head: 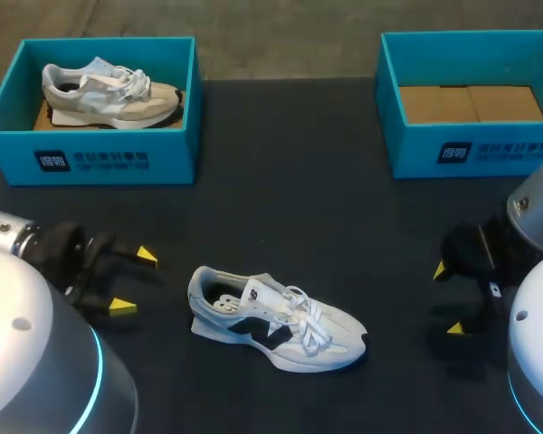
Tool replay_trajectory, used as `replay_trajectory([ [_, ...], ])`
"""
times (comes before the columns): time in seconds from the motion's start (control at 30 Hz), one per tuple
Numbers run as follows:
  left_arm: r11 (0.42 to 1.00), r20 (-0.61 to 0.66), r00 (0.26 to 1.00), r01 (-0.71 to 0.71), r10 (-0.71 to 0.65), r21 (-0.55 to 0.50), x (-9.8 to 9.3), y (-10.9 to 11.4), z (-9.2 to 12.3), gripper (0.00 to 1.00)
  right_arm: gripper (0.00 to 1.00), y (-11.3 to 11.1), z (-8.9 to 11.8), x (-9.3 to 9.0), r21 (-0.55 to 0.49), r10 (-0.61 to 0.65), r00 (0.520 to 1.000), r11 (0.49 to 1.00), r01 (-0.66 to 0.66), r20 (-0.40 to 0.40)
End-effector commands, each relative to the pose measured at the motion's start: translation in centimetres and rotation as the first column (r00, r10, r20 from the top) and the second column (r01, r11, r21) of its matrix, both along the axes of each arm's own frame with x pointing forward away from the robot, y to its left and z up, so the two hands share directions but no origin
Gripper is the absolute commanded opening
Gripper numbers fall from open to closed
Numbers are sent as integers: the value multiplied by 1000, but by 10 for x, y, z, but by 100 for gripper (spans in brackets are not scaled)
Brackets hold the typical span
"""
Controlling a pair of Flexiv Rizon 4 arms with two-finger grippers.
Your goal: Take the shoe out of the shoebox, open the shoe tongue, remove and reinsert the insole, then place the shoe into the shoebox
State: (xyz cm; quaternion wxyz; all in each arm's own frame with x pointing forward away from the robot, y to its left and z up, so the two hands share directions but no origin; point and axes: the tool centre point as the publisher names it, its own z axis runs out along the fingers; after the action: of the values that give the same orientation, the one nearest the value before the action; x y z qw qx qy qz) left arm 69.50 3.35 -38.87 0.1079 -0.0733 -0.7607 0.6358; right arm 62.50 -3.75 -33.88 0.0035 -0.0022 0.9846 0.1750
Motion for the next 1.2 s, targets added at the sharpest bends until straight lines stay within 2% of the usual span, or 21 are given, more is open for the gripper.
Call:
replay_trajectory([
  [0.03, 1000, -6, 1000, 23, -23, -4, 11, -10, -6, 100, 100, 1, 0, -2, -5, -2, 1000, 1000, 2, 3],
  [0.23, 999, -7, 999, 39, -39, -2, 15, -20, -11, 100, 100, 1, 0, -2, -5, -2, 1000, 1000, 2, 3],
  [0.63, 998, -8, 998, 60, -60, 0, 10, -37, -15, 100, 100, 1, 0, -2, -5, -2, 1000, 1000, 2, 3],
  [0.93, 995, -2, 995, 99, -99, -6, 10, -63, -11, 100, 100, 1, 0, -2, -5, -2, 1000, 1000, 2, 3],
  [1.2, 993, -7, 993, 120, -120, 2, 5, -76, -16, 100, 100, 1, 0, -2, -5, -2, 1000, 1000, 2, 3],
])
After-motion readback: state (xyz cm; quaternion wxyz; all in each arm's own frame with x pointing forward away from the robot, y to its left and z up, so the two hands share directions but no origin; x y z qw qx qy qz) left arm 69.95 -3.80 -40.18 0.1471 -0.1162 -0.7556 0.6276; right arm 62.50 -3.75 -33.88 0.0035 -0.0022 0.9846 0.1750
